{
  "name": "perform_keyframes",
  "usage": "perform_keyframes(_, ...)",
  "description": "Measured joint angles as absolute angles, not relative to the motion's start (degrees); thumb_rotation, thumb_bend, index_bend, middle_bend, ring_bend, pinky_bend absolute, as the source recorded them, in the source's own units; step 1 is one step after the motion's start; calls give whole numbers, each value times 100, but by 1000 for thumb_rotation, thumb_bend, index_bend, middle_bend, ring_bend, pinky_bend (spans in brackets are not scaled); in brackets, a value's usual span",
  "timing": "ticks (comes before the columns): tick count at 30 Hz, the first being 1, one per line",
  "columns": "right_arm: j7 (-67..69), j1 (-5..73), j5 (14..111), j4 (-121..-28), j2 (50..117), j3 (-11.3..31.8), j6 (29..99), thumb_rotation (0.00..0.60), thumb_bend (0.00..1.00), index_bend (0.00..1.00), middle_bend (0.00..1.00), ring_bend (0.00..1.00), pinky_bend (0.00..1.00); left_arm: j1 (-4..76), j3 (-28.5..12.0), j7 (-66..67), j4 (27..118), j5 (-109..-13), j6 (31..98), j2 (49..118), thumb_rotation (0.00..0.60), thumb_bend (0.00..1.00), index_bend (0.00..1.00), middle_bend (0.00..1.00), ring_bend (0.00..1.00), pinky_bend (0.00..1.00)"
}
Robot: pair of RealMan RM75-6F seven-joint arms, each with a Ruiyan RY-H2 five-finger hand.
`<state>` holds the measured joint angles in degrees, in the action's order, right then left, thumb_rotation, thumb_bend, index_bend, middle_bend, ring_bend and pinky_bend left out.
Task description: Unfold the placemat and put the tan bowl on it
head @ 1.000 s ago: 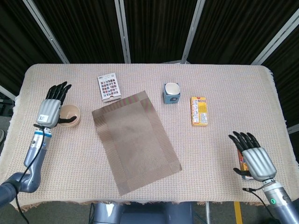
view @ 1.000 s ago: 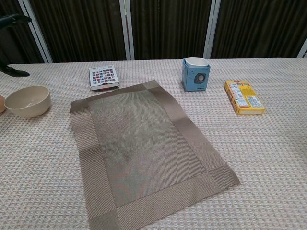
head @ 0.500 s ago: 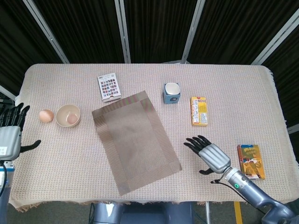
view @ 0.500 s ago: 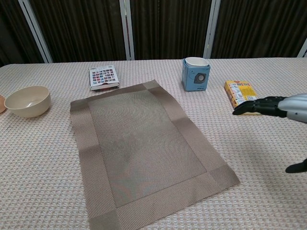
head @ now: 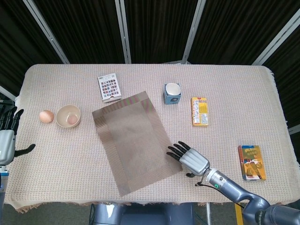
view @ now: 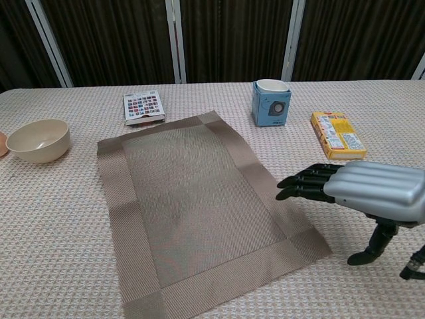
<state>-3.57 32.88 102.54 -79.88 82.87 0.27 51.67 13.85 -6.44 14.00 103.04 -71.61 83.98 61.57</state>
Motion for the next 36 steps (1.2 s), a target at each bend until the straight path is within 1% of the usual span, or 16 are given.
perform_keyframes(11, -526, 3390, 10109, -7673, 8670, -56, 5232, 600, 0, 97, 0, 0, 0, 1377, -680, 1378, 10248, -7170, 8314, 6188, 600, 0, 0, 0, 0, 0)
perform_keyframes(23, -630, 3479, 9922, -7554, 8876, -44, 5269, 600, 0, 117, 0, 0, 0, 1343, -738, 1334, 10257, -7190, 8321, 6183, 600, 0, 0, 0, 0, 0)
perform_keyframes(29, -569, 3514, 9855, -7539, 9005, 12, 5418, 600, 0, 125, 0, 0, 0, 1339, -742, 1325, 10258, -7184, 8272, 6179, 600, 0, 0, 0, 0, 0)
perform_keyframes(32, -564, 3533, 9844, -7524, 9067, 48, 5471, 600, 27, 127, 0, 0, 0, 1338, -741, 1319, 10266, -7187, 8254, 6181, 600, 0, 0, 0, 0, 0)
perform_keyframes(35, -531, 3547, 9799, -7475, 9156, 88, 5515, 600, 91, 137, 0, 0, 0, 1333, -744, 1310, 10272, -7190, 8248, 6178, 600, 0, 0, 0, 0, 0)
perform_keyframes(36, -512, 3549, 9784, -7460, 9180, 96, 5528, 600, 131, 152, 0, 0, 0, 1331, -742, 1304, 10273, -7192, 8241, 6177, 600, 0, 0, 0, 0, 0)
